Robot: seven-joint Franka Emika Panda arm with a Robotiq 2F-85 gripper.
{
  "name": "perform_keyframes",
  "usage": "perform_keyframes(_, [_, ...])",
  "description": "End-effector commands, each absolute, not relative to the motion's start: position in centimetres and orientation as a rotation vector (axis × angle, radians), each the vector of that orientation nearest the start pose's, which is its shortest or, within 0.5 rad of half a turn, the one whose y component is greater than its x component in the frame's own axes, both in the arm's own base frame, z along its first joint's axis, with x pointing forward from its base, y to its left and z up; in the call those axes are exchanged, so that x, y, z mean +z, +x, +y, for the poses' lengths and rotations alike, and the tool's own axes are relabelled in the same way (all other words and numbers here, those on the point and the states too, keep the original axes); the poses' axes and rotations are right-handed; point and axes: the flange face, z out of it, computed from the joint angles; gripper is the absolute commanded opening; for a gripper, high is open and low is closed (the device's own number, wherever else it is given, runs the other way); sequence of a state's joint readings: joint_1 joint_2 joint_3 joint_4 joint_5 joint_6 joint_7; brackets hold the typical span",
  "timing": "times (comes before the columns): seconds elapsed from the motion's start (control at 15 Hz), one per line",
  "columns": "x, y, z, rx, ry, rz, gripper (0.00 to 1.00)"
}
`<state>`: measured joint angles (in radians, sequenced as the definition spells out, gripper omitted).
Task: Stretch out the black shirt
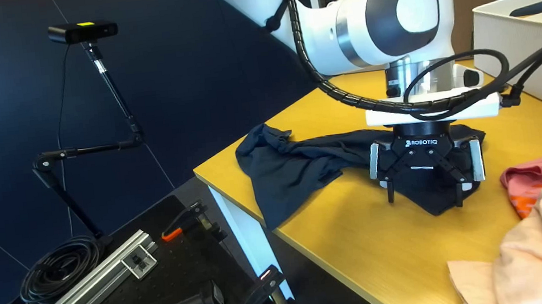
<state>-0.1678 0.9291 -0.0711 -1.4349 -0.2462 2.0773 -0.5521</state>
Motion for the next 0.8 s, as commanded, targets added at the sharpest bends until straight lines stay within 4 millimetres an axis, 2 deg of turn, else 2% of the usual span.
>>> perform_keyframes(0.0, [10.88, 67.44, -16.95, 0.555, -3.095, -0.859, 1.0])
perform_keyframes(0.07, [10.74, 67.52, -16.96, 0.554, -3.09, -0.868, 0.75])
perform_keyframes(0.13, [10.7, 67.56, -16.98, 0.558, -3.084, -0.88, 0.74])
perform_keyframes(0.73, [11.47, 68.05, -16.79, 0.526, -3.082, -0.899, 0.07])
